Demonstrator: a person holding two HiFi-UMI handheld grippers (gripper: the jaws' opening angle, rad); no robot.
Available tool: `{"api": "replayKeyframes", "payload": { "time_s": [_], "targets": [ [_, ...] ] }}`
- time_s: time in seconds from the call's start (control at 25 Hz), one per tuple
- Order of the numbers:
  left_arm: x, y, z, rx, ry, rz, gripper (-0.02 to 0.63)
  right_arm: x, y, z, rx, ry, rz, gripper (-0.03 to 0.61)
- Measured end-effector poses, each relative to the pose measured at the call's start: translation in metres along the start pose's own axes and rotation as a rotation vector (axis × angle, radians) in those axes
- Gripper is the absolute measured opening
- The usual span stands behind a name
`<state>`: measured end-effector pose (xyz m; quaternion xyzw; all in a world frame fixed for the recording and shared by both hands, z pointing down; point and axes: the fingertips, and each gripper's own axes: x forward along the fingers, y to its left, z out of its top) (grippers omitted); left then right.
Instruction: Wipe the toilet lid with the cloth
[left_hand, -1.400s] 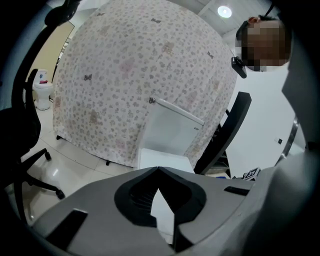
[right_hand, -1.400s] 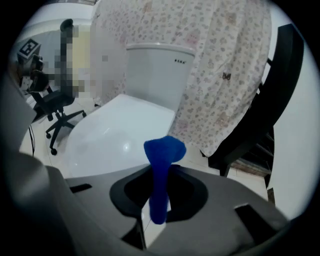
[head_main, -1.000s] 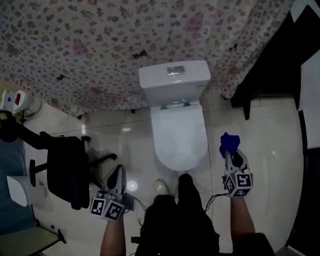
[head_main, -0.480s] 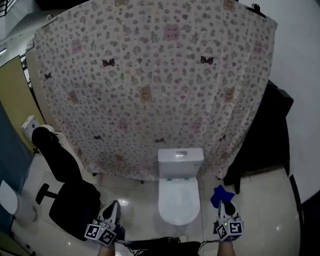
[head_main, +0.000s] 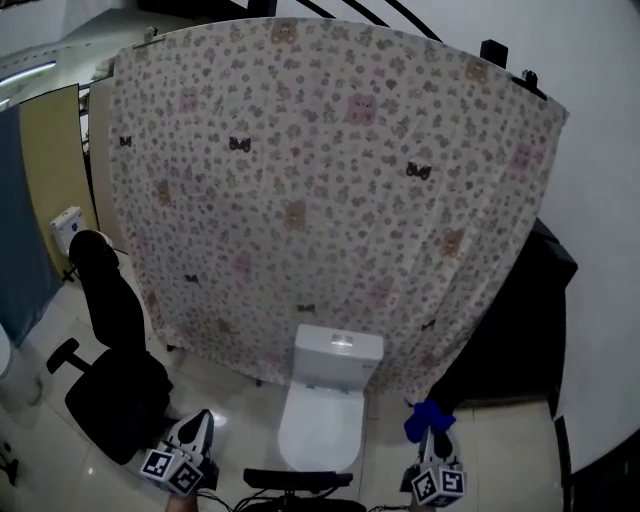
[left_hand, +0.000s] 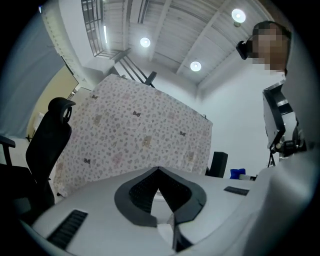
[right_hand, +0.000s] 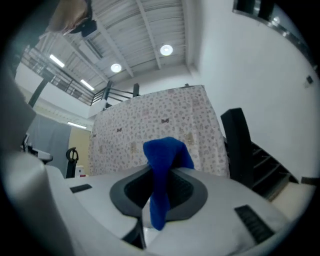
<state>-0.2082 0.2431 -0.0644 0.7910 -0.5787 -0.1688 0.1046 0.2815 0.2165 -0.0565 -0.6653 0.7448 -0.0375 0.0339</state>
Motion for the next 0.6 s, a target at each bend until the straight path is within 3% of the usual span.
{"api": "replayKeyframes", "payload": {
  "time_s": [0.16, 0.36, 0.6],
  "targets": [
    [-0.003, 0.003, -0.026, 0.044, -0.002, 0.033, -0.011, -0.008, -0.038, -0.025, -0.096, 0.045, -0.069, 0.054],
    [-0.001, -0.036, 0.030, 0.081, -0.037, 0.024, -0.011, -0.007, -0.030, 0.020, -0.104, 0.022, -0.018, 0.054],
    [0.024, -0.059, 0.047, 0.133, -0.074, -0.016, -0.011, 0.004, -0.031, 0.046, -0.114, -0.025, 0.006, 0.053]
  ]
}}
